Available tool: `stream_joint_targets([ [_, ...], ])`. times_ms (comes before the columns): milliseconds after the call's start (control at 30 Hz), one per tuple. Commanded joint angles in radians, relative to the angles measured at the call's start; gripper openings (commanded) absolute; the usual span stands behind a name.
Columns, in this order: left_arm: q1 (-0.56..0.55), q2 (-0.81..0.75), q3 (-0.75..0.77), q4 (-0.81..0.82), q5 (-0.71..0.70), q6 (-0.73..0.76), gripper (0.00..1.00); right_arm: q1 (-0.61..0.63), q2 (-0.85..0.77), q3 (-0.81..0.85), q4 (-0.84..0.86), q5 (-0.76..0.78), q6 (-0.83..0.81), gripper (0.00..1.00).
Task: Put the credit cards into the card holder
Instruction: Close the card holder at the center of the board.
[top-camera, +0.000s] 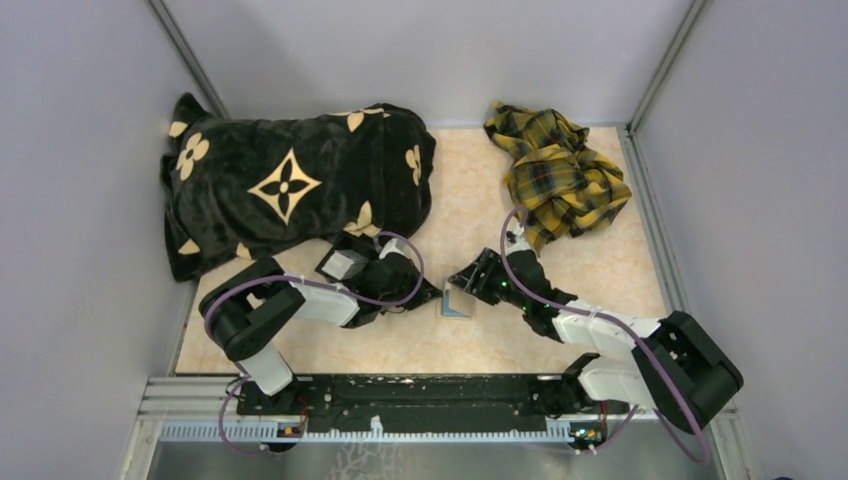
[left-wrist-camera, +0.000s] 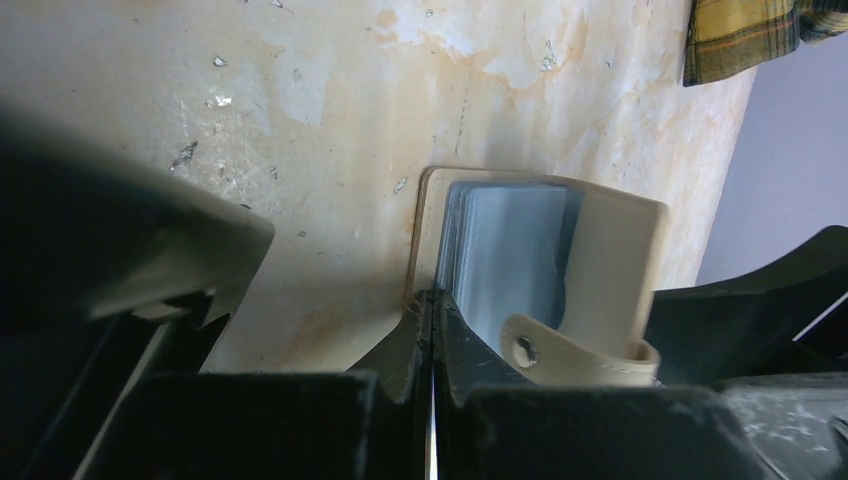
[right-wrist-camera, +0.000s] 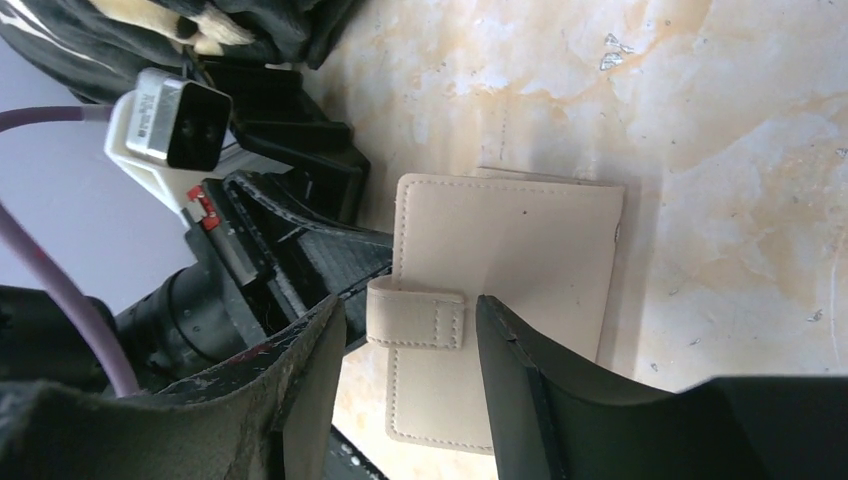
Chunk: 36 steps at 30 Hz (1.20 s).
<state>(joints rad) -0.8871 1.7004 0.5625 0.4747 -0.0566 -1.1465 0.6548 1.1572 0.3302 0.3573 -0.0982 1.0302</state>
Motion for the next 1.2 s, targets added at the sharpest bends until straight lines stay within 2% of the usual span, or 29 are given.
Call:
stream_joint_targets([
  [0, 0.002, 0.122, -0.071, -0.279, -0.030, 0.054, 0.00, 0.016, 0.049, 0.024, 0.103, 0.003, -0.003, 0.53],
  [433, 0.002, 0.090, -0.091, -0.290, -0.030, 0.056, 0.00, 0.016, 0.190, -0.053, 0.247, 0.020, 0.030, 0.54],
  [833, -0.020, -0.146, -0.125, -0.444, -0.082, 0.050, 0.01, 0.016, 0.202, -0.069, 0.260, 0.044, 0.037, 0.54],
  [1000, -0.029, -0.251, -0.157, -0.439, -0.096, 0.028, 0.03, 0.016, 0.219, -0.063, 0.259, 0.036, 0.030, 0.54],
  [1167, -0.031, -0.259, -0.152, -0.428, -0.099, 0.028, 0.04, 0.016, 0.232, -0.043, 0.232, 0.006, -0.001, 0.54],
])
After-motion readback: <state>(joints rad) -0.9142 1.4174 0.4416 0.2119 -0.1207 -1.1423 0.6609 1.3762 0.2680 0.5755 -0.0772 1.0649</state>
